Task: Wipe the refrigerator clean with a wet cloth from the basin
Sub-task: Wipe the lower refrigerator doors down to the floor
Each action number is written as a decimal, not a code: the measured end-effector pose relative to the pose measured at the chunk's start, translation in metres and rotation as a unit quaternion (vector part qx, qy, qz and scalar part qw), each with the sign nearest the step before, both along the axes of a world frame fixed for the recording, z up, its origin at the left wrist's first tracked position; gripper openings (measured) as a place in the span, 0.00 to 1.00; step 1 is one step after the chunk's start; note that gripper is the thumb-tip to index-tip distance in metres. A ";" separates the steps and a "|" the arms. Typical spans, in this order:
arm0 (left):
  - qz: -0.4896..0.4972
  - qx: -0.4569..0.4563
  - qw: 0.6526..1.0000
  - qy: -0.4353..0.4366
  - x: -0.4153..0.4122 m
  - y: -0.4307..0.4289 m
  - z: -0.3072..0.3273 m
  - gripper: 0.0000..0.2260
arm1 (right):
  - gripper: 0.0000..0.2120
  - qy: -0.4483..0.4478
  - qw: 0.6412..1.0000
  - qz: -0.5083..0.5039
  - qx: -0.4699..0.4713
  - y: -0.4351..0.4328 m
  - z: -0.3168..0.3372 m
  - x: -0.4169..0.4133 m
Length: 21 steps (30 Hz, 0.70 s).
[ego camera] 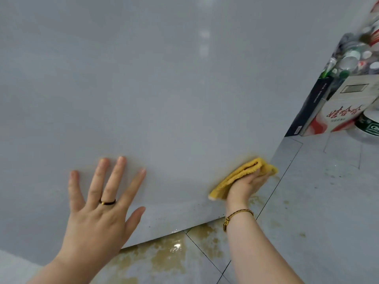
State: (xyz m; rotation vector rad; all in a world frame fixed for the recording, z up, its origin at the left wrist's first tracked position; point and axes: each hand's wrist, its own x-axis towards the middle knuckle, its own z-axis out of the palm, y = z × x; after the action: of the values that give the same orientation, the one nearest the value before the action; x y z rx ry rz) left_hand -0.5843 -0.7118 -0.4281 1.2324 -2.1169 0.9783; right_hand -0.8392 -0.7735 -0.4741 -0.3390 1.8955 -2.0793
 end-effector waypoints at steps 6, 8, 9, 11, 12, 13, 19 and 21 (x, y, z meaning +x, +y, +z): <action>0.015 0.005 1.000 0.011 -0.004 0.002 -0.008 0.28 | 0.29 0.165 0.984 0.005 -0.068 0.004 0.025 0.051; 0.015 0.007 1.000 0.008 -0.004 0.001 -0.009 0.29 | 0.30 0.286 0.953 0.019 -0.096 0.005 0.020 0.064; 0.012 0.010 1.000 0.008 -0.003 0.001 -0.009 0.30 | 0.31 0.322 0.942 0.019 -0.092 0.003 0.010 0.061; 0.006 0.018 1.000 0.016 -0.003 0.000 -0.009 0.30 | 0.32 0.340 0.938 0.010 -0.075 -0.001 -0.015 0.050; 0.005 0.025 0.999 0.020 -0.003 0.000 -0.009 0.30 | 0.33 0.331 0.941 0.008 -0.062 -0.001 -0.027 0.045; 0.004 0.036 0.999 0.022 -0.002 0.000 -0.009 0.30 | 0.35 0.308 0.950 0.010 -0.045 0.000 -0.040 0.042; -0.002 0.088 0.996 0.024 0.002 -0.003 -0.010 0.29 | 0.31 -0.184 0.983 -0.025 -0.002 -0.007 -0.090 0.027; -0.001 0.092 0.995 0.033 0.002 -0.002 -0.012 0.29 | 0.44 -0.321 0.947 -0.018 0.006 -0.013 -0.091 0.037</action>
State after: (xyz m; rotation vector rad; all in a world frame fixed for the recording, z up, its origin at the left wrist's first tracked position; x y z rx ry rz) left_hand -0.5822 -0.7141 -0.4402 1.3311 -2.1959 0.7436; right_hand -0.8020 -0.7869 -0.5655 0.3460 1.5142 -1.8778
